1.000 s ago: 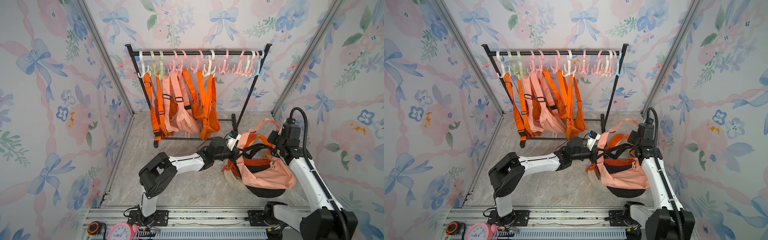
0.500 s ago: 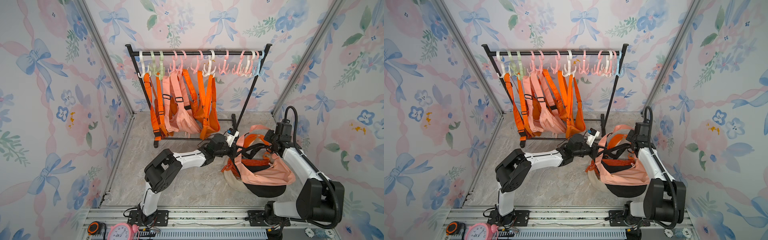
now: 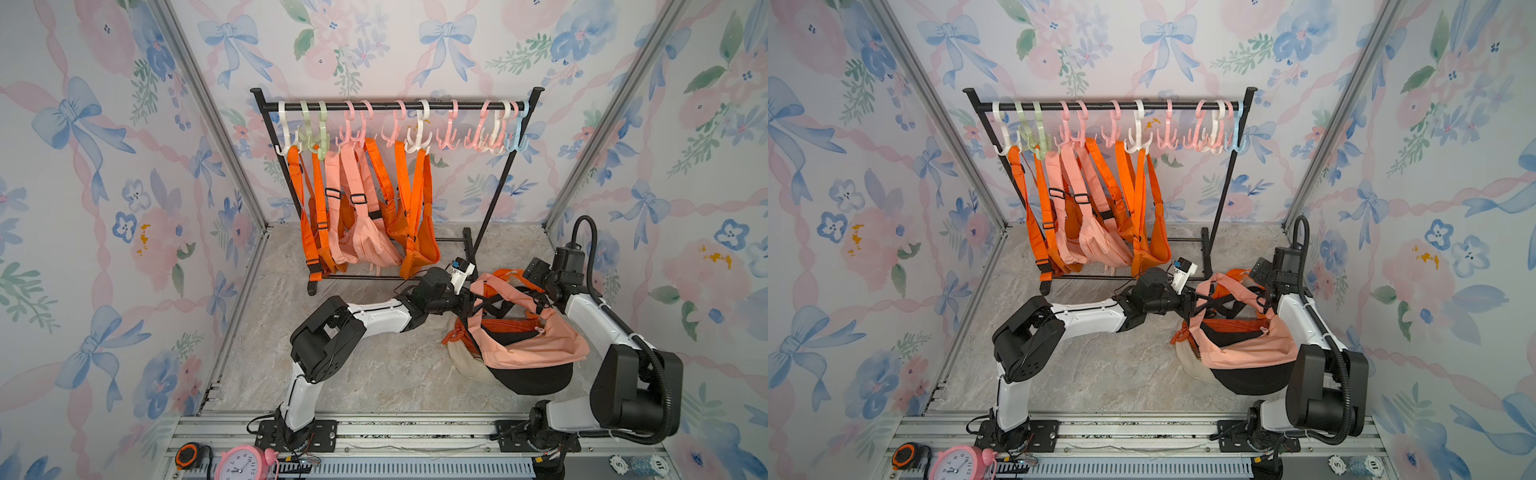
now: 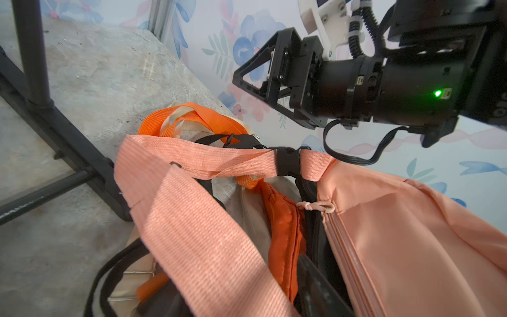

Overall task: Take the bag off the hook
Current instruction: Place the bag inside the bag.

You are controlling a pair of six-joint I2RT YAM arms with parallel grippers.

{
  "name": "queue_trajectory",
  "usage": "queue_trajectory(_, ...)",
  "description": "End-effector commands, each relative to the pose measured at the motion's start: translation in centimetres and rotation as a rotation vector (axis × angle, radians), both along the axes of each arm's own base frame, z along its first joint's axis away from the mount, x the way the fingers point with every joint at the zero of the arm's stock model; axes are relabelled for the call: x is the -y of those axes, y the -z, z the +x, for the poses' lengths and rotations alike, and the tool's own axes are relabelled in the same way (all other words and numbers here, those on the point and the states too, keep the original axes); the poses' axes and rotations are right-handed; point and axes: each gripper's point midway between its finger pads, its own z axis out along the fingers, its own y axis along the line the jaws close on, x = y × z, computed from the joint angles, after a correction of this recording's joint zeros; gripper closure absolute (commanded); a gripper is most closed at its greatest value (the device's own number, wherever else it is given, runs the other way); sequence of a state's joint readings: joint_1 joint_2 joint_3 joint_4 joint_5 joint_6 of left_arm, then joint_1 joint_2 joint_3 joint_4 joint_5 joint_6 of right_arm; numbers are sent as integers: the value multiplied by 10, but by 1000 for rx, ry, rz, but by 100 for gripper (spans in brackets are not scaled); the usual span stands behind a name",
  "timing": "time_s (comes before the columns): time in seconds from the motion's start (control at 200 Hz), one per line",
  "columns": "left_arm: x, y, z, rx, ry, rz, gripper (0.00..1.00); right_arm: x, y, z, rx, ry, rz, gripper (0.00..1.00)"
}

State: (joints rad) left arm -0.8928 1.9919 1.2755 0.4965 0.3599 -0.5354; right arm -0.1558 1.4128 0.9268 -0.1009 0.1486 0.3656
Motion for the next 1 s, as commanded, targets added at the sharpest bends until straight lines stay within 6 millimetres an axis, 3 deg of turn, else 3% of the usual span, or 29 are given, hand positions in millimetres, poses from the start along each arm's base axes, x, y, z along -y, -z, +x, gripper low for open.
queue_trajectory(0.0,-16,-26,3,63,-46,-2,35,-3,-22,-3,71,-18,4,7)
queue_trajectory(0.215,-41,-77,4,197,-127,-14,33,-12,-53,-5,163,-63,9,5)
queue_trajectory(0.515,-89,-145,2,348,-270,10,38,-24,-76,-13,253,-101,31,4)
queue_trajectory(0.705,-110,-184,17,367,-324,78,54,-37,-98,-20,355,-142,61,5)
queue_trajectory(0.99,-148,-242,46,374,-373,85,54,-66,-130,-30,421,-236,37,4)
